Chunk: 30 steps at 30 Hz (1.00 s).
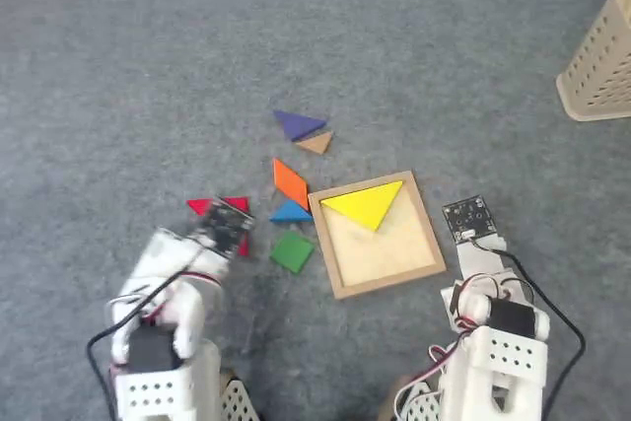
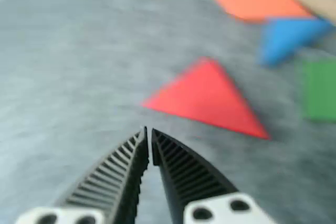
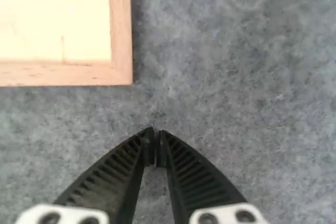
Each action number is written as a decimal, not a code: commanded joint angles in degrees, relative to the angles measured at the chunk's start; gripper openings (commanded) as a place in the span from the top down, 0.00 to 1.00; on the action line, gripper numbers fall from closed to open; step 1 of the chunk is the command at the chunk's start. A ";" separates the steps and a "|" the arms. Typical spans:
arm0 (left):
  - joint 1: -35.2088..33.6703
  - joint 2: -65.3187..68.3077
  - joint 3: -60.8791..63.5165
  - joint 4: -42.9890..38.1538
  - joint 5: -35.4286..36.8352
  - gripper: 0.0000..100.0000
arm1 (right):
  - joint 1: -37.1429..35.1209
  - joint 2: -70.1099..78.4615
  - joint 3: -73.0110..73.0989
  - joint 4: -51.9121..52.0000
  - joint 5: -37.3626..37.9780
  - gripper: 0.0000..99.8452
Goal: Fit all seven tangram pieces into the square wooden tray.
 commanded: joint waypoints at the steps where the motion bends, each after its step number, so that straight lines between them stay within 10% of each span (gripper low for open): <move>1: -6.42 4.13 -12.97 0.18 -4.48 0.99 | -1.01 -1.10 -0.44 -1.10 1.23 0.99; 8: -6.51 32.79 -38.37 9.58 -4.66 0.99 | -0.92 -1.10 -0.44 -1.10 1.23 0.99; 15: -4.57 69.01 -57.54 12.40 10.20 0.93 | -1.01 -1.10 -0.44 -1.10 1.23 0.99; 30: 4.40 101.98 -62.64 2.02 47.21 0.70 | -1.10 -1.10 -0.35 -1.10 1.23 0.99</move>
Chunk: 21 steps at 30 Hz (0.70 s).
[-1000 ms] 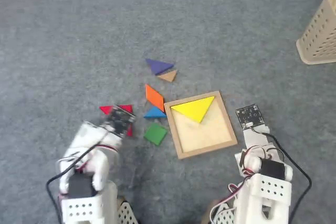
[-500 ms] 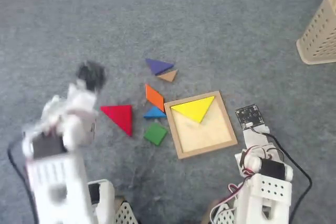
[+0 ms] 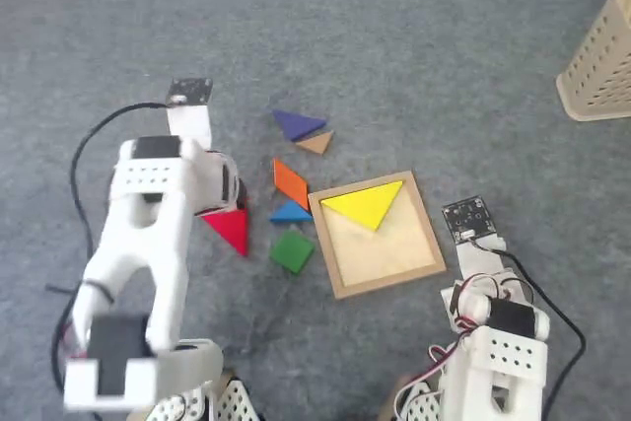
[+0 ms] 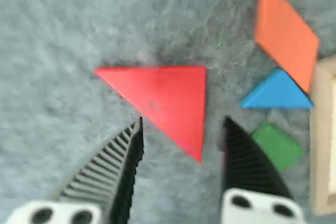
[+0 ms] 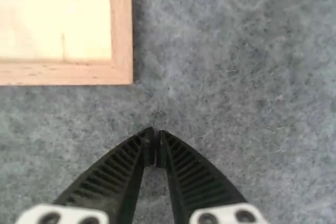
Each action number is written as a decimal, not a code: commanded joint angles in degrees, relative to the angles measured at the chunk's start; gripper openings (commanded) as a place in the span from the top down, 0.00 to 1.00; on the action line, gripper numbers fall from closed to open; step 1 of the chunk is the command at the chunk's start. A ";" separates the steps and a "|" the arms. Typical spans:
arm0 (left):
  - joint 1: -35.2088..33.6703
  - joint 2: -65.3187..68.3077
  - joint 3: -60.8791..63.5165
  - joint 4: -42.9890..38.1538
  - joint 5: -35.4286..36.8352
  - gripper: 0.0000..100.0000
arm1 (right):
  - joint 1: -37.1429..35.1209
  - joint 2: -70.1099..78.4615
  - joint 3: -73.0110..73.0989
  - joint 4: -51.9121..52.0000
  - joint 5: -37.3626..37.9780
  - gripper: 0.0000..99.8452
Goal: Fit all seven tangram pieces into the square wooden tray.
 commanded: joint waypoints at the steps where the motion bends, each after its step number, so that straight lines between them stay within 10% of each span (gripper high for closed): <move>1: 0.00 8.62 -4.44 -2.02 10.64 0.68 | -1.10 -1.10 -0.35 -1.10 0.97 0.99; 21: -5.80 26.37 -12.62 -0.62 13.54 0.63 | -1.01 -1.10 -0.35 -1.10 0.97 0.99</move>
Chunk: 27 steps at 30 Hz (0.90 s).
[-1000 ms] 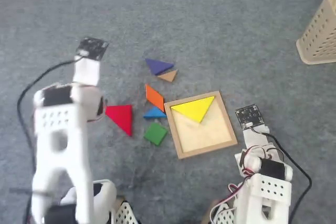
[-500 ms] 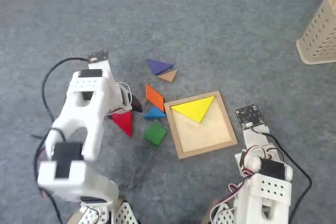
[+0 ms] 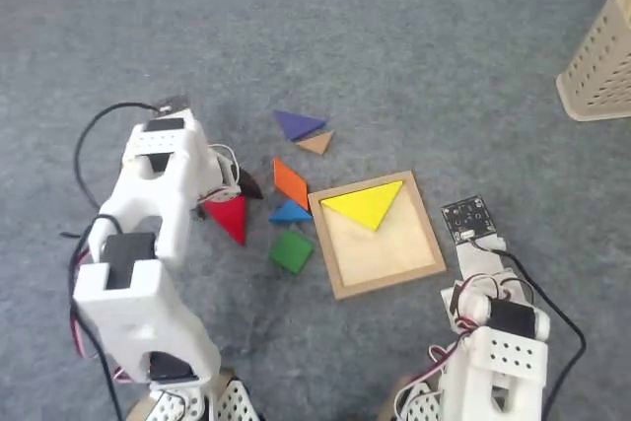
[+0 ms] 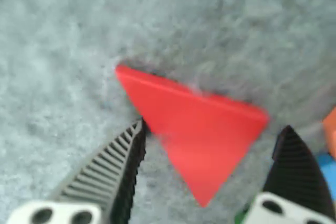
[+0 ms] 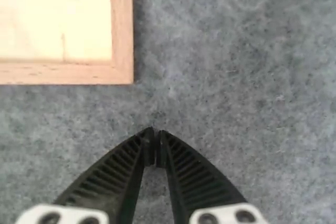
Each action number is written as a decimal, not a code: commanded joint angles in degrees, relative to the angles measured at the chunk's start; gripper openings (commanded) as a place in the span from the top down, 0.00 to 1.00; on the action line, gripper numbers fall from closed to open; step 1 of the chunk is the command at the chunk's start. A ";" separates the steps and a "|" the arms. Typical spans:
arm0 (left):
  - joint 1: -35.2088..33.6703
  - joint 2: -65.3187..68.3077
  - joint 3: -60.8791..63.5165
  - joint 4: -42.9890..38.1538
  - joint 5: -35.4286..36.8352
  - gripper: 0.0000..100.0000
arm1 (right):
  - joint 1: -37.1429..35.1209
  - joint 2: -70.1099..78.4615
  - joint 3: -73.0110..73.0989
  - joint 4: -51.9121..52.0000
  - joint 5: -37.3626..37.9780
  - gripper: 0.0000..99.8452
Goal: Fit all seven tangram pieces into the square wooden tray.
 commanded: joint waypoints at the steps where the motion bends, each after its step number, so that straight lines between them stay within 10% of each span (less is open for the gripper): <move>1: -2.29 0.18 1.10 0.53 0.62 0.64 | -1.01 -1.10 -0.35 -1.10 0.70 0.99; 14: -2.29 0.18 1.10 0.44 -1.05 0.74 | -1.10 -1.10 -0.35 -1.10 0.70 0.99; 27: -2.99 -0.44 1.54 8.79 -38.51 0.91 | -1.19 -1.10 -0.35 -1.10 0.70 0.99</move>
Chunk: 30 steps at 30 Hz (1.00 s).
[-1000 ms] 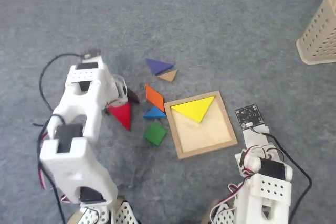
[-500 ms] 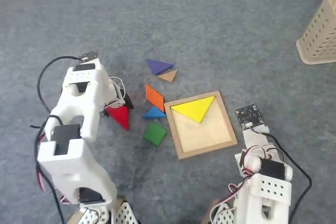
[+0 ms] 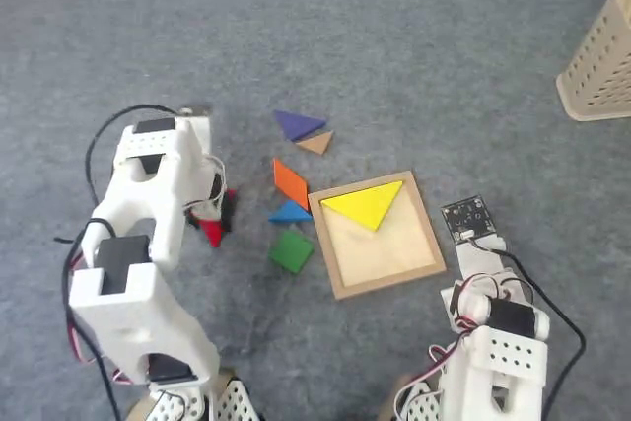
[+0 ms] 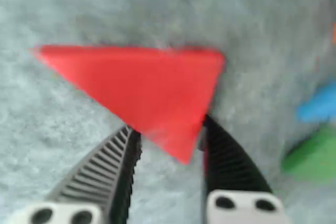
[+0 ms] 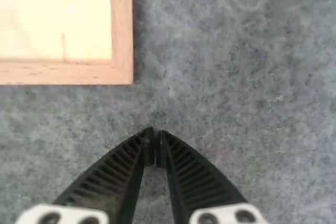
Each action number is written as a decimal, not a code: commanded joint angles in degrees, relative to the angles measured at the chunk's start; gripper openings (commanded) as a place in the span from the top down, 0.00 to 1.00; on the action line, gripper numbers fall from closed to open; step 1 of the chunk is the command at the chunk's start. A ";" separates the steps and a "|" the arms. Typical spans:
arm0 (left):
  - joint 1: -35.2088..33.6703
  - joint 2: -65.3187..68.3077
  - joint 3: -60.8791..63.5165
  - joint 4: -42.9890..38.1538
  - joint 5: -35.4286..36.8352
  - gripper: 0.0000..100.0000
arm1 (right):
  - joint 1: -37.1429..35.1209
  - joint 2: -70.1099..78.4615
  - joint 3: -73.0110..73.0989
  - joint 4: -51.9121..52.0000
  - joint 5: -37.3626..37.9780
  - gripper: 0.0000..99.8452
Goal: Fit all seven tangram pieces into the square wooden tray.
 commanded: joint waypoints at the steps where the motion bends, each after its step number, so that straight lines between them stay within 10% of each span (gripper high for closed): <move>1: -2.20 0.44 1.01 3.16 -13.98 0.91 | -1.19 -1.10 -0.44 -1.10 0.70 0.99; 14: -12.92 -7.56 -13.85 8.97 -18.55 0.90 | -1.19 -1.10 -0.44 -1.19 0.70 0.99; 30: 1.76 -4.13 -3.91 -10.20 -12.13 0.79 | -1.27 -1.10 -0.44 -1.19 0.70 0.99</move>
